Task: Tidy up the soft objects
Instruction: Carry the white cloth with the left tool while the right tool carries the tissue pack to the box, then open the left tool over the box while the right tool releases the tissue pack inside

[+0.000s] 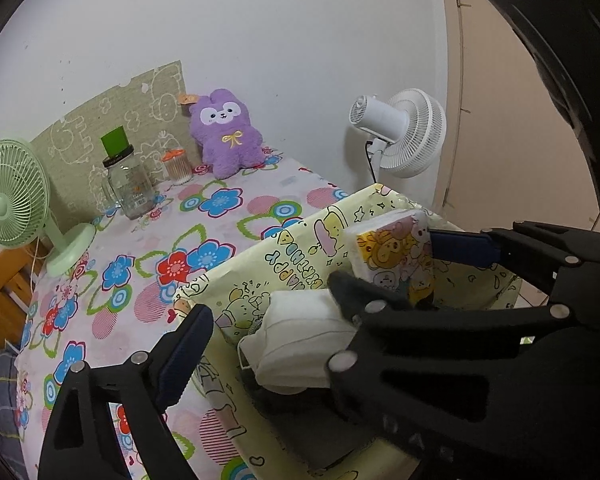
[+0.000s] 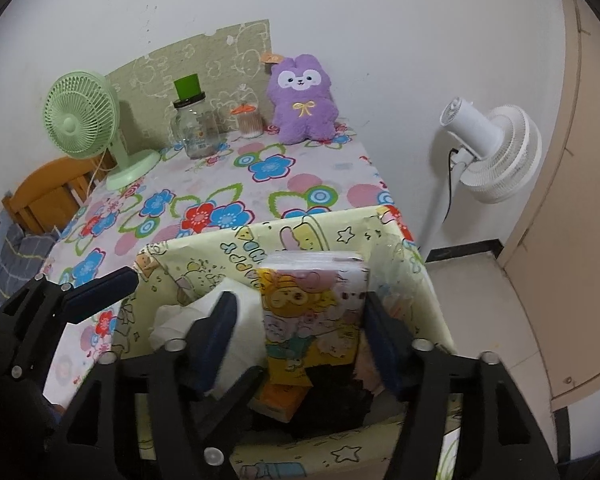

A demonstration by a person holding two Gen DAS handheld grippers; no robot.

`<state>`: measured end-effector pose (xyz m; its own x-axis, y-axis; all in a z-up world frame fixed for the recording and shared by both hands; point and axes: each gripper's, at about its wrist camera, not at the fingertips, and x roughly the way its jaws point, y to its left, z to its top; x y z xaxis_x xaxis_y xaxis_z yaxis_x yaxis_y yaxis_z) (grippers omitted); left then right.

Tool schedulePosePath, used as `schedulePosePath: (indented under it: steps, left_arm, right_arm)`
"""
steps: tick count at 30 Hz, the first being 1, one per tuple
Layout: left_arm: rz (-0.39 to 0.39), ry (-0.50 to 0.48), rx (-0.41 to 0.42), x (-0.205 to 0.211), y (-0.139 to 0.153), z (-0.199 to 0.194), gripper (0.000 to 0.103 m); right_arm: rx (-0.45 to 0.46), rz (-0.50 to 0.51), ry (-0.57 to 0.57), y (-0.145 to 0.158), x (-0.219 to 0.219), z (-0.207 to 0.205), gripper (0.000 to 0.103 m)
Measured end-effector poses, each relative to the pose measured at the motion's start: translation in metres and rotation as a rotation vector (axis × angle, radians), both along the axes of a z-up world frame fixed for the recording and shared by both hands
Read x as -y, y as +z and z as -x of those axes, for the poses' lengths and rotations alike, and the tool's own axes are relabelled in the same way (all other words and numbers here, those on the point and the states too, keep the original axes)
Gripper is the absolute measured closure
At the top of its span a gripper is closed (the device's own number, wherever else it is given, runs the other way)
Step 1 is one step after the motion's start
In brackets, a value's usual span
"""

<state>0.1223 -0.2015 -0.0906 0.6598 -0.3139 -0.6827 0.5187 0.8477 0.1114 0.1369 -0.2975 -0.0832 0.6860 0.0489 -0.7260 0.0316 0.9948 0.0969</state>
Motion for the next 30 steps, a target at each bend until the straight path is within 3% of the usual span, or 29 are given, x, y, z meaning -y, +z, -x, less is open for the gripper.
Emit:
schedulePosePath:
  steps: [15,30]
  left_arm:
    - [0.038,0.027,0.023,-0.027,0.019,0.015,0.005]
    - [0.070,0.099,0.078,-0.073,0.037,0.041,0.000]
  right_arm:
    - [0.065,0.026,-0.030,0.022,-0.018,0.021,0.008]
    - [0.129,0.046,-0.013,0.047,-0.057,0.054,0.008]
